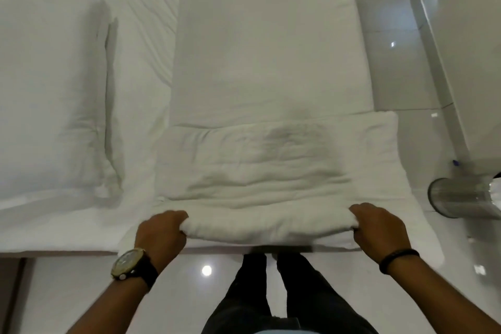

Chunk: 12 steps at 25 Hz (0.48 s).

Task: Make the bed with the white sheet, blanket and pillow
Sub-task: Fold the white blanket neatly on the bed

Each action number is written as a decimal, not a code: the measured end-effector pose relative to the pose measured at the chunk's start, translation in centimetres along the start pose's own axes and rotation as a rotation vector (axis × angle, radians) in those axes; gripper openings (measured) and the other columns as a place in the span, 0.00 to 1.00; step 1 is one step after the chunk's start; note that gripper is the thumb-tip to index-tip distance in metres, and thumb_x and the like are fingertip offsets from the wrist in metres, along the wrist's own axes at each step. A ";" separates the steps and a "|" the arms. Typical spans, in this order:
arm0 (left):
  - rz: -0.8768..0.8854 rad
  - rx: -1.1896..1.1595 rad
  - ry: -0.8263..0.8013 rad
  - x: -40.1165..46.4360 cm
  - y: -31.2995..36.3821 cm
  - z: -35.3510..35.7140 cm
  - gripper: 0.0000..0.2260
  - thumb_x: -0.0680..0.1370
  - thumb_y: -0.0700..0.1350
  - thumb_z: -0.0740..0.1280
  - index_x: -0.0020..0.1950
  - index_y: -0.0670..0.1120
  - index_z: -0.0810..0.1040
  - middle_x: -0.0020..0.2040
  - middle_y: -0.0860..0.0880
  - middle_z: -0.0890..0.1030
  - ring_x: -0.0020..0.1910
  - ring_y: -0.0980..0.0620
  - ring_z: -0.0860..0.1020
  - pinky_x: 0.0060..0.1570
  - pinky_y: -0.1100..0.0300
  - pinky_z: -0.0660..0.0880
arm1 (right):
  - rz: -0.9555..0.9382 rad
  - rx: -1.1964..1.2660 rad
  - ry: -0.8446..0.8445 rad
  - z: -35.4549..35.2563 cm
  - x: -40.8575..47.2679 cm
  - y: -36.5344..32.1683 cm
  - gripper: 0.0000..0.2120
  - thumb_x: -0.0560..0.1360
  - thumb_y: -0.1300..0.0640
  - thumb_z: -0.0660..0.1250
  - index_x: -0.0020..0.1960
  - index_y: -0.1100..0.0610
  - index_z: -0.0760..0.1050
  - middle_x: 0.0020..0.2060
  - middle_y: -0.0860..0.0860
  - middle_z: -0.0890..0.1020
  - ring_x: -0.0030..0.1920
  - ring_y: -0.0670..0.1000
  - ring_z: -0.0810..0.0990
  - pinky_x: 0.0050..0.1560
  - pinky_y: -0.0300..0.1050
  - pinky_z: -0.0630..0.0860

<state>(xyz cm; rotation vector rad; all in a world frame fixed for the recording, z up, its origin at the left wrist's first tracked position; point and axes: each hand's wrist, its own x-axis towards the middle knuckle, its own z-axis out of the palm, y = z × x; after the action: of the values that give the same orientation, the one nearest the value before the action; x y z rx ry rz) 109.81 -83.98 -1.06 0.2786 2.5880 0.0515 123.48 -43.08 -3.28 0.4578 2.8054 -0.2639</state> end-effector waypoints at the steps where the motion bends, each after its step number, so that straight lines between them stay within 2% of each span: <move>1: 0.016 0.006 0.056 1.5 0.4 -2.4 0.12 0.67 0.43 0.62 0.43 0.49 0.84 0.43 0.46 0.86 0.42 0.40 0.85 0.39 0.55 0.74 | -0.017 -0.015 0.051 -2.2 1.8 -0.3 0.12 0.56 0.70 0.71 0.33 0.56 0.75 0.29 0.53 0.77 0.28 0.61 0.77 0.27 0.43 0.65; 3: 0.053 0.074 0.185 5.4 1.3 -7.8 0.11 0.65 0.47 0.61 0.39 0.49 0.82 0.40 0.45 0.86 0.40 0.38 0.84 0.36 0.55 0.70 | -0.072 -0.063 0.164 -7.4 6.8 -1.1 0.06 0.60 0.66 0.68 0.33 0.56 0.76 0.31 0.55 0.78 0.31 0.62 0.78 0.28 0.47 0.69; 5: 0.070 0.126 0.322 10.6 2.4 -13.4 0.10 0.71 0.50 0.62 0.41 0.49 0.82 0.42 0.44 0.86 0.43 0.37 0.83 0.40 0.52 0.70 | -0.106 -0.164 0.235 -13.1 13.3 -2.3 0.04 0.64 0.62 0.65 0.36 0.55 0.77 0.35 0.56 0.80 0.38 0.63 0.80 0.36 0.53 0.73; 7: 0.040 0.181 0.379 16.7 3.6 -18.8 0.09 0.75 0.53 0.65 0.46 0.50 0.82 0.48 0.45 0.85 0.50 0.38 0.82 0.49 0.50 0.72 | -0.126 -0.302 0.313 -18.2 20.5 -3.9 0.03 0.69 0.59 0.67 0.41 0.53 0.79 0.41 0.55 0.82 0.46 0.64 0.79 0.48 0.57 0.71; 10: 0.004 0.217 0.453 26.5 5.4 -25.7 0.07 0.77 0.52 0.66 0.48 0.50 0.80 0.51 0.44 0.84 0.54 0.38 0.80 0.60 0.46 0.71 | -0.035 -0.459 0.359 -22.9 31.3 -5.5 0.09 0.75 0.60 0.61 0.49 0.52 0.79 0.49 0.54 0.81 0.54 0.62 0.75 0.60 0.61 0.65; 12: -0.021 0.176 0.531 32.7 6.3 -28.3 0.09 0.77 0.45 0.63 0.55 0.50 0.80 0.57 0.42 0.83 0.61 0.36 0.76 0.72 0.39 0.62 | 0.049 -0.439 0.412 -23.9 37.7 -5.5 0.11 0.75 0.61 0.60 0.53 0.53 0.78 0.52 0.55 0.79 0.57 0.62 0.73 0.64 0.62 0.64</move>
<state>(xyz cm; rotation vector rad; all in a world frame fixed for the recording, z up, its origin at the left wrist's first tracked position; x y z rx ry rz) 69.12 -70.50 7.25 0.3381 3.1301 -0.1273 81.43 -32.27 8.38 0.5190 3.1070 0.5054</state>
